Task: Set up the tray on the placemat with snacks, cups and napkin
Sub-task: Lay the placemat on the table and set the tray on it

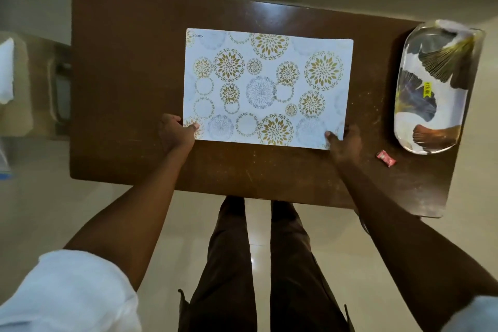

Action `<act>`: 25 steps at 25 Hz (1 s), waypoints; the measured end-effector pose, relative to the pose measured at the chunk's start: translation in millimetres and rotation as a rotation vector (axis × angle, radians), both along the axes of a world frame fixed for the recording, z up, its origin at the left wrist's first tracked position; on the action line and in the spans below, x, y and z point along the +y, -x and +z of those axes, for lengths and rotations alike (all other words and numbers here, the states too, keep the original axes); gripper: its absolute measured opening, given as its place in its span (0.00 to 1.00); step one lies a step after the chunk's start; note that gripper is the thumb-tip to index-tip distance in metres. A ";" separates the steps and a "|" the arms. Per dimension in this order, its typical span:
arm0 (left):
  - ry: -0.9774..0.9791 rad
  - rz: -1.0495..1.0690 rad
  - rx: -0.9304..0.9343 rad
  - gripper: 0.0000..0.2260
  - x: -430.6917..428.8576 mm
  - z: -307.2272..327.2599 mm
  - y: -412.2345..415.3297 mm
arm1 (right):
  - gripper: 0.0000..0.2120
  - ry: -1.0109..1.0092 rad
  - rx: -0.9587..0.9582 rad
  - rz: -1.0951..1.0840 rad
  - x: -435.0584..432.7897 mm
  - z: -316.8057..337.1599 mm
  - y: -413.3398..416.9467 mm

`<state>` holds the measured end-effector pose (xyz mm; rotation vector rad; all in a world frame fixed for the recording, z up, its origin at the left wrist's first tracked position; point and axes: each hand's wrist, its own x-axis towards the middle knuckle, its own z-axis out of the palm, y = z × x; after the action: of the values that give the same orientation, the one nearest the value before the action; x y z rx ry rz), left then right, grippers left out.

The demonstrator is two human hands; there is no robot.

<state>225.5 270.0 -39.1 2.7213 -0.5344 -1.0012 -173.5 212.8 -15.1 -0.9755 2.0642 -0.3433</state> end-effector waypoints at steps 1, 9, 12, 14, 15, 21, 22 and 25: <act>-0.002 -0.008 -0.005 0.26 3.5 -0.2 1.9 | 0.21 0.006 0.004 0.002 6.4 -2.1 2.7; -0.006 -0.090 0.007 0.26 10.2 -1.7 1.5 | 0.29 -0.064 0.172 0.096 13.2 -14.7 5.6; 0.010 -0.100 0.014 0.26 12.0 -3.5 1.7 | 0.29 -0.078 0.213 0.104 12.0 -14.9 5.5; 0.012 -0.095 0.024 0.26 12.7 -4.0 1.1 | 0.30 -0.092 0.225 0.109 12.1 -13.5 6.3; 0.010 -0.096 0.025 0.26 12.6 -4.3 0.6 | 0.30 -0.097 0.234 0.112 12.7 -13.1 6.4; 0.014 -0.122 0.017 0.27 8.4 -4.5 -0.9 | 0.29 -0.075 0.213 0.092 16.2 -13.7 6.2; 0.016 -0.131 0.009 0.27 6.9 -4.0 -1.3 | 0.30 -0.068 0.206 0.094 16.1 -14.4 6.5; 0.019 -0.149 -0.003 0.27 2.1 -2.7 -2.5 | 0.30 -0.056 0.185 0.104 16.6 -15.5 6.7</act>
<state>228.0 272.1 -41.8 2.6998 -0.7524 -1.0201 -180.2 229.4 -30.5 -1.1107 2.1663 -0.1443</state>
